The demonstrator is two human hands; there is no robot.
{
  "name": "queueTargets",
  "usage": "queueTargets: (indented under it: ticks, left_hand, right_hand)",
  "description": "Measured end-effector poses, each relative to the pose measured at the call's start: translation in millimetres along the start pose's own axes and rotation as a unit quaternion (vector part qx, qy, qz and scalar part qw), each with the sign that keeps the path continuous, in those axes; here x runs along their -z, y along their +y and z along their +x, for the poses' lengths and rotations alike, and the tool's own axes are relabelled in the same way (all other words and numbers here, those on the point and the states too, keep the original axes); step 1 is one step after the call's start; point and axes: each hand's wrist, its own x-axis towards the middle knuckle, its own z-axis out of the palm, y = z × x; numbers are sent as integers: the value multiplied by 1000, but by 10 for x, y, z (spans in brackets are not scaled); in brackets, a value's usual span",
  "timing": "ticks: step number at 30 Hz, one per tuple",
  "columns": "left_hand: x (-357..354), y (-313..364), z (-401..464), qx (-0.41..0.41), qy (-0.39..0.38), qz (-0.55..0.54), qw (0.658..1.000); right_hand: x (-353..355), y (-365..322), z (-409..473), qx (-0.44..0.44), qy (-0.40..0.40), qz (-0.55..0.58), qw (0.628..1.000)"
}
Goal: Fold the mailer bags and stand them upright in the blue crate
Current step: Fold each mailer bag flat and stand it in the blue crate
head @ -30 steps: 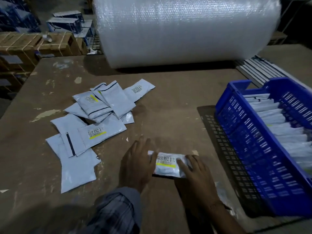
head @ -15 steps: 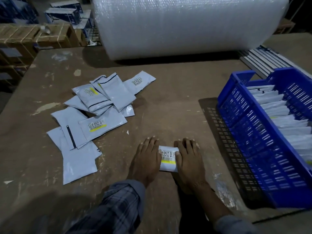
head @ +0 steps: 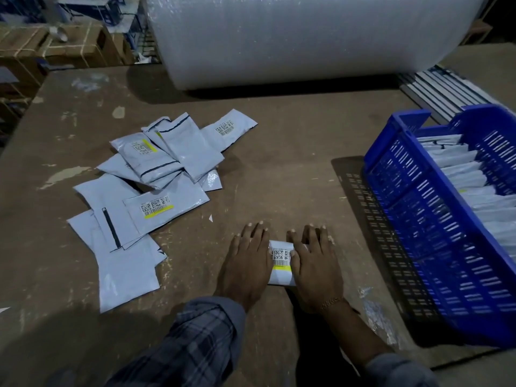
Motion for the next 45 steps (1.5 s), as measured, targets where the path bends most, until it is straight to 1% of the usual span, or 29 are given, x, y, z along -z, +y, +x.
queueTargets:
  ticks: [7, 14, 22, 27, 30, 34, 38, 40, 43, 45]
  left_hand:
    - [-8, 31, -5, -19, -20, 47, 999]
    - [24, 67, 32, -21, -39, 56, 997]
    - [-29, 81, 91, -3, -29, 25, 999]
    - [-46, 94, 110, 4, -17, 29, 999]
    - [-33, 65, 78, -12, -27, 25, 999]
    - [-29, 4, 130, -14, -17, 5, 1000]
    - [-34, -1, 78, -34, -16, 13, 999]
    - [-24, 20, 19, -47, -6, 16, 999]
    - [-55, 57, -125, -94, -16, 27, 995]
    - [-35, 28, -175, -100, 1, 27, 995]
  right_hand:
    - [-40, -5, 26, -5, -3, -31, 999]
    - [-59, -28, 67, -10, -6, -53, 999]
    - [-87, -39, 144, -8, -11, -86, 996]
    - [-128, -33, 164, -9, -3, -74, 997]
    - [-130, -32, 97, -16, -2, -49, 999]
    - [-115, -130, -94, -42, 17, -40, 998]
    - [-169, -179, -174, -58, 0, -53, 997]
    - [-177, -143, -99, -49, -7, -51, 997]
    - [-165, -64, 11, -22, -16, -27, 999]
    - [-140, -24, 49, -6, -22, -16, 1000]
